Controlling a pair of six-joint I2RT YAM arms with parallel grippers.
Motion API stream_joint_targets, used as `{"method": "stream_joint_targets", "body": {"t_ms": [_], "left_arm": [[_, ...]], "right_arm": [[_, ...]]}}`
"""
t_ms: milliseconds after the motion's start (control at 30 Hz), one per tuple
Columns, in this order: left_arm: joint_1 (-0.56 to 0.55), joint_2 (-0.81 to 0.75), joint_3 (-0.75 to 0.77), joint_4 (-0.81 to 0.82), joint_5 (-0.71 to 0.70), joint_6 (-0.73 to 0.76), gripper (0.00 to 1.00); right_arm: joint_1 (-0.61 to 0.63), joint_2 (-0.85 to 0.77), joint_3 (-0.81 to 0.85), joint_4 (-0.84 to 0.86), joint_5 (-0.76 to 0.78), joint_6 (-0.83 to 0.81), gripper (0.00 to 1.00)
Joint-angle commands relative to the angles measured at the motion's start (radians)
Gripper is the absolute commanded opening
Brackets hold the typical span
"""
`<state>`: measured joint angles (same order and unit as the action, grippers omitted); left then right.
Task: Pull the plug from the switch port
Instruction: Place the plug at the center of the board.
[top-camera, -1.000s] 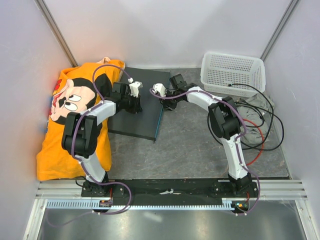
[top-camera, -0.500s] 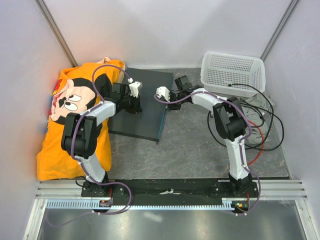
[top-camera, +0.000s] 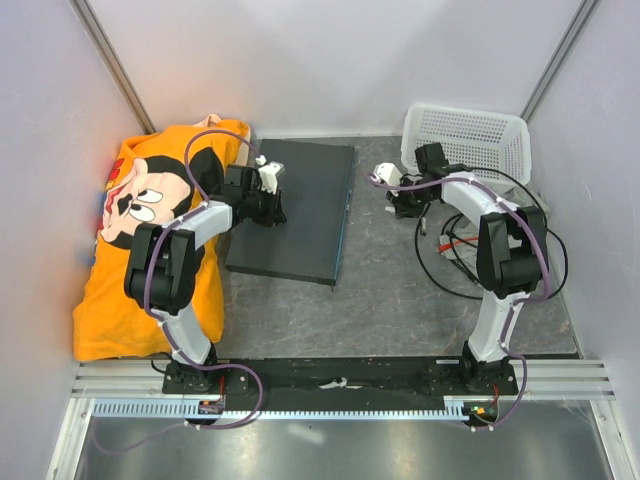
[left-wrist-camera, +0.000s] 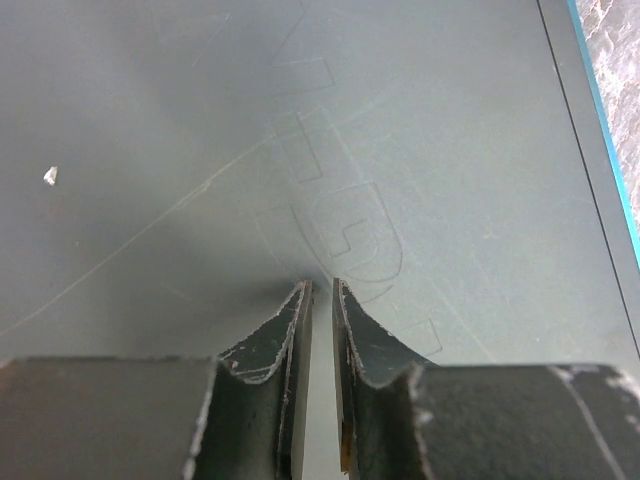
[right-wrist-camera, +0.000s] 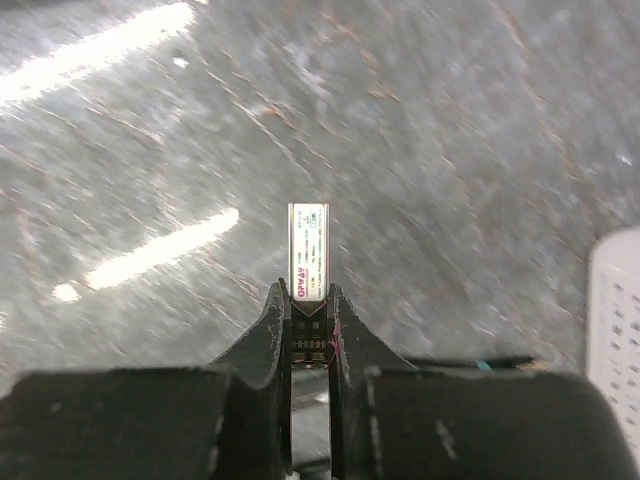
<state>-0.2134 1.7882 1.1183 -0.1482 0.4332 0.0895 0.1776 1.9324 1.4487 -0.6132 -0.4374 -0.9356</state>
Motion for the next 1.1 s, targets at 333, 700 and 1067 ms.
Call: {"method": "stream_joint_targets", "body": {"t_ms": [333,700,1067], "left_arm": [[0.002,0.040,0.063,0.039,0.035,-0.065,0.21],[-0.007,0.020,0.064,0.027,0.021,-0.063,0.22],[-0.009,-0.009,0.046,-0.004,0.013,-0.042,0.22]], "right_arm": [[0.016,-0.285,-0.247,0.118,0.419,0.782,0.01],[-0.052,-0.148,-0.232,0.173,0.459,0.916,0.02],[-0.052,-0.185,-0.165,0.168,0.251,0.905,0.81]]}}
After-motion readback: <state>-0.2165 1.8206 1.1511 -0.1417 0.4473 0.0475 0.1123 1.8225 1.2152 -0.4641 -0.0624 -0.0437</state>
